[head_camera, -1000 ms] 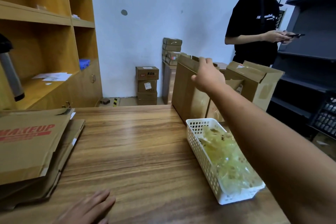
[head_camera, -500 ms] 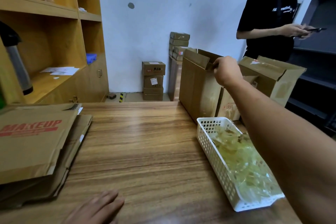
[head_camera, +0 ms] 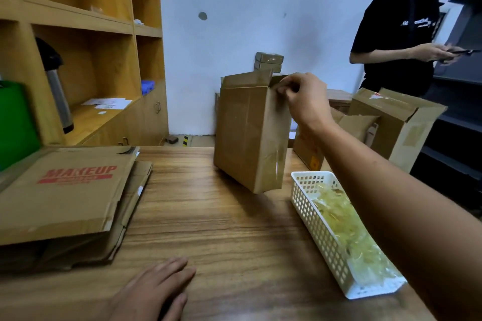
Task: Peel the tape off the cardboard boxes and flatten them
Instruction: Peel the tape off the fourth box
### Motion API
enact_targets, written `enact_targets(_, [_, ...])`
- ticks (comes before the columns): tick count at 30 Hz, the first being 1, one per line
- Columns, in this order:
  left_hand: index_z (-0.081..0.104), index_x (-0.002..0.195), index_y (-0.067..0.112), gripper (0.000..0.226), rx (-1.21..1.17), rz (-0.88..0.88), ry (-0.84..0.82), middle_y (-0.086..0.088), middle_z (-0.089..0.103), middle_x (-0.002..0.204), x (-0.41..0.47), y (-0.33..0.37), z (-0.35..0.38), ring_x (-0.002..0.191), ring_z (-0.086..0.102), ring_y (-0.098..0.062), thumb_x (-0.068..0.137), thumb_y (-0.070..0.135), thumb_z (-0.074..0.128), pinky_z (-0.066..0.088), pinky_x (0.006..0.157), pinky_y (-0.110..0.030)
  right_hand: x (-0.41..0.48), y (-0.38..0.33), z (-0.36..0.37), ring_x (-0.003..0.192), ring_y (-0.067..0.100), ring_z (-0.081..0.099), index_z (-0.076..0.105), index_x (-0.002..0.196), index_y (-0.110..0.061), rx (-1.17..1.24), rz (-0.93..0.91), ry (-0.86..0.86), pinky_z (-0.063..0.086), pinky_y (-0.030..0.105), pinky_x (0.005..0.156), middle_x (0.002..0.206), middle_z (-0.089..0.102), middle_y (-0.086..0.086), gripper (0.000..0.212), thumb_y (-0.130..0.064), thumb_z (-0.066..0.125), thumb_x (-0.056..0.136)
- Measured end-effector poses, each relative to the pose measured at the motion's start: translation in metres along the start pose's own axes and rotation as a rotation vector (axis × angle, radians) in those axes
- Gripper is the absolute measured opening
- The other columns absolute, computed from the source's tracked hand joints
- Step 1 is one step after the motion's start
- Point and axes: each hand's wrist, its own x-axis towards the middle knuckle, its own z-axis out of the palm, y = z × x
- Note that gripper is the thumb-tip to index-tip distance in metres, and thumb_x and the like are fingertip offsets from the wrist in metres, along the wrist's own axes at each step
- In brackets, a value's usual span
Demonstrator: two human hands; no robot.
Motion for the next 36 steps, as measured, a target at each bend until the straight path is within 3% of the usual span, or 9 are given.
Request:
enact_targets(2, [0.071, 0.112, 0.047, 0.049, -0.091, -0.002, -0.005, 0.027, 0.066, 0.120, -0.006, 0.003, -0.004, 0.107, 0.064, 0.009, 0.099, 0.059, 0.025, 0.036, 0.093, -0.006, -0.011, -0.009, -0.004, 0.106, 0.026, 0.065, 0.077, 0.104, -0.012, 0.047, -0.006, -0.004, 0.050, 0.044, 0.095, 0.105, 0.074, 0.008, 0.019, -0.011, 0.063, 0.091])
enact_targets(4, [0.050, 0.135, 0.052, 0.038, -0.153, -0.033, 0.084, 0.035, 0.038, 0.143, -0.006, 0.001, -0.004, 0.131, 0.040, 0.015, 0.099, 0.055, 0.037, 0.027, 0.106, -0.005, -0.022, -0.016, -0.010, 0.106, 0.027, 0.065, 0.075, 0.108, -0.012, 0.109, 0.030, -0.019, 0.051, 0.046, 0.096, 0.108, 0.072, 0.010, 0.019, -0.017, 0.066, 0.093])
enact_targets(6, [0.034, 0.146, 0.052, 0.047, -0.171, -0.089, 0.108, 0.036, 0.017, 0.151, -0.012, 0.002, 0.001, 0.142, 0.021, 0.011, 0.099, 0.055, 0.038, 0.021, 0.116, -0.014, -0.034, -0.023, -0.018, 0.104, 0.029, 0.067, 0.073, 0.110, -0.011, 0.187, 0.065, -0.030, 0.053, 0.048, 0.095, 0.108, 0.072, 0.011, 0.020, -0.020, 0.067, 0.093])
enact_targets(12, [0.045, 0.148, 0.020, 0.058, -0.169, -0.088, 0.387, 0.005, 0.033, 0.160, -0.030, 0.011, -0.013, 0.146, 0.032, -0.012, 0.101, 0.051, 0.030, 0.036, 0.113, -0.040, -0.081, -0.039, -0.046, 0.080, 0.022, 0.071, 0.071, 0.102, -0.010, 0.449, 0.137, -0.069, 0.063, 0.040, 0.078, 0.088, 0.071, 0.006, 0.007, -0.012, 0.066, 0.096])
enact_targets(17, [0.030, 0.155, 0.024, 0.057, -0.239, -0.090, 0.573, 0.008, 0.024, 0.164, -0.040, 0.016, -0.018, 0.151, 0.023, -0.015, 0.101, 0.041, 0.034, 0.028, 0.117, -0.054, -0.118, -0.040, -0.065, 0.073, 0.020, 0.066, 0.066, 0.099, -0.012, 0.597, 0.254, -0.141, 0.062, 0.032, 0.070, 0.079, 0.068, 0.002, 0.007, -0.007, 0.063, 0.098])
enact_targets(20, [0.034, 0.155, 0.019, 0.056, -0.205, -0.009, 0.572, 0.009, 0.025, 0.164, -0.044, 0.018, -0.024, 0.151, 0.023, -0.016, 0.104, 0.043, 0.029, 0.019, 0.121, -0.048, -0.141, -0.033, -0.072, 0.068, 0.016, 0.068, 0.068, 0.095, -0.014, 0.645, 0.308, -0.164, 0.061, 0.027, 0.065, 0.076, 0.069, -0.001, 0.010, -0.005, 0.063, 0.098])
enact_targets(24, [0.039, 0.153, 0.023, 0.053, -0.189, 0.071, 0.497, 0.011, 0.033, 0.160, -0.044, 0.023, -0.035, 0.149, 0.028, -0.012, 0.105, 0.044, 0.027, 0.017, 0.122, -0.044, -0.166, -0.024, -0.073, 0.065, 0.018, 0.070, 0.067, 0.097, -0.013, 0.625, 0.383, -0.202, 0.064, 0.035, 0.067, 0.082, 0.068, 0.009, 0.010, -0.006, 0.060, 0.100])
enact_targets(31, [0.040, 0.150, 0.038, 0.051, -0.267, 0.036, 0.374, 0.024, 0.036, 0.155, -0.036, 0.020, -0.046, 0.146, 0.026, 0.003, 0.104, 0.054, 0.025, 0.014, 0.122, -0.024, -0.191, -0.011, -0.062, 0.066, 0.027, 0.070, 0.056, 0.109, -0.004, 0.558, 0.549, -0.232, 0.065, 0.039, 0.065, 0.094, 0.064, 0.018, 0.008, -0.003, 0.050, 0.104])
enact_targets(36, [0.042, 0.145, 0.042, 0.052, -0.237, 0.011, 0.250, 0.024, 0.040, 0.152, -0.028, 0.016, -0.040, 0.144, 0.024, 0.009, 0.101, 0.059, 0.020, 0.016, 0.124, -0.037, -0.214, -0.014, -0.039, 0.094, 0.030, 0.069, 0.056, 0.103, -0.011, 0.534, 0.554, -0.292, 0.058, 0.049, 0.092, 0.104, 0.064, 0.013, 0.018, 0.005, 0.049, 0.098])
